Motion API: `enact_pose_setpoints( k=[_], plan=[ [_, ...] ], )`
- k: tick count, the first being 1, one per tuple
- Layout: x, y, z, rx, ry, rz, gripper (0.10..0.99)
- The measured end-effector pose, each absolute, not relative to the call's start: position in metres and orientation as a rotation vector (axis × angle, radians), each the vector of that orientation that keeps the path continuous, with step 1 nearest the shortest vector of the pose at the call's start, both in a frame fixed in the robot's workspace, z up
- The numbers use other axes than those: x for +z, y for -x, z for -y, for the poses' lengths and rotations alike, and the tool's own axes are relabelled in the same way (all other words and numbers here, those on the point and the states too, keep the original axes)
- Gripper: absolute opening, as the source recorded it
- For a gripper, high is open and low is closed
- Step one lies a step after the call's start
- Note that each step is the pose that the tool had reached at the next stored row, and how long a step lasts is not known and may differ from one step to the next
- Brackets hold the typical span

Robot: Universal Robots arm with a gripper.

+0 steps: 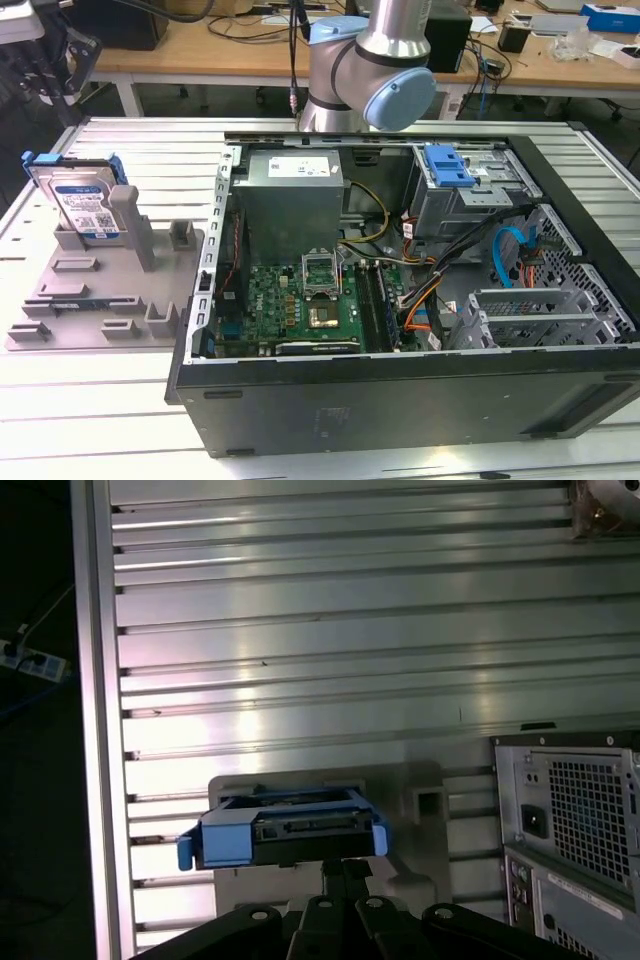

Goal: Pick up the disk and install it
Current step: 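Pick up the disk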

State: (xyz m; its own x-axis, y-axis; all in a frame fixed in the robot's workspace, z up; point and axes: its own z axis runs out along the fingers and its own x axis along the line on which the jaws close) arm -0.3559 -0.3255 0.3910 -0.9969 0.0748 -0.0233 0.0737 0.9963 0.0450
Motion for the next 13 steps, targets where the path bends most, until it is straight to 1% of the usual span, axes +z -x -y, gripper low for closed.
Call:
enact_pose_setpoints(
  k=[2,7,8,9,13],
  plan=[
    [0.3910,0.3560,0.3255,0.069,-0.074,-3.116,0.106],
    [0.3908,0.3559,0.3255,0.072,0.298,-3.108,0.114],
    [0.3907,0.3559,0.3255,0.073,0.333,-3.105,0.173],
    [0.3907,0.3559,0.3255,0.073,0.361,-3.102,0.173],
    [0.3903,0.3559,0.3255,0.074,0.530,-3.080,0.424]
  ],
)
